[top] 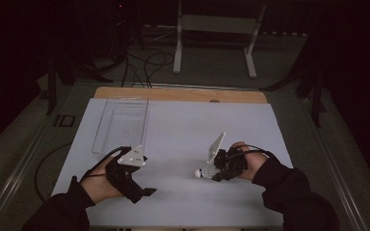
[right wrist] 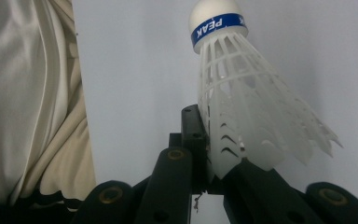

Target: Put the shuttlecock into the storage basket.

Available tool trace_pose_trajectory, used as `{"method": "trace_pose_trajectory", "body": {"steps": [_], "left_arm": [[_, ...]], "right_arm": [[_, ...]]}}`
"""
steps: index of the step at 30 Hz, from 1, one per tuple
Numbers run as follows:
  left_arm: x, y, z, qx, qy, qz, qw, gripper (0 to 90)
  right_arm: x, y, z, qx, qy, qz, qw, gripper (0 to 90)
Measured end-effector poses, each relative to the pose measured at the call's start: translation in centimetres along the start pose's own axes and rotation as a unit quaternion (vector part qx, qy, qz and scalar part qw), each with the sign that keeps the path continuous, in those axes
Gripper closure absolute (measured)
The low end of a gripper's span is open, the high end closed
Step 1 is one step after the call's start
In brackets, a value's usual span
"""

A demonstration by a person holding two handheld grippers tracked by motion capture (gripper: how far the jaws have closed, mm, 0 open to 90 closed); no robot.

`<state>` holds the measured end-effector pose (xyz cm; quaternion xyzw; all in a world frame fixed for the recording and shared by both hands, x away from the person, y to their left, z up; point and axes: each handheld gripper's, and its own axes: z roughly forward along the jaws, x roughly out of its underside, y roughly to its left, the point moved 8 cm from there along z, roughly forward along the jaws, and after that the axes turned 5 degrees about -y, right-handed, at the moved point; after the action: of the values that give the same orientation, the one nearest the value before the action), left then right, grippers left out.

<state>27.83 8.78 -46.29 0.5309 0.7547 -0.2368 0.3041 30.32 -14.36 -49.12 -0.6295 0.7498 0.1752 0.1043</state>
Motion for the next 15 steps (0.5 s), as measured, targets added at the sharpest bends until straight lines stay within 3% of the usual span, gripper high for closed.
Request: {"method": "trace_pose_trajectory", "body": {"steps": [7,15], "left_arm": [[-1.1,-0.2,1.1,0.018,0.025,0.018,0.9994,0.0],[-2.9,-0.2,1.4,0.031,0.033,0.032,0.9985,0.0]], "right_arm": [[0.0,0.1,0.2,-0.004,-0.001,0.000,1.0000,90.0],[-0.1,0.3,0.5,-0.008,-0.002,0.001,1.0000,90.0]]}}
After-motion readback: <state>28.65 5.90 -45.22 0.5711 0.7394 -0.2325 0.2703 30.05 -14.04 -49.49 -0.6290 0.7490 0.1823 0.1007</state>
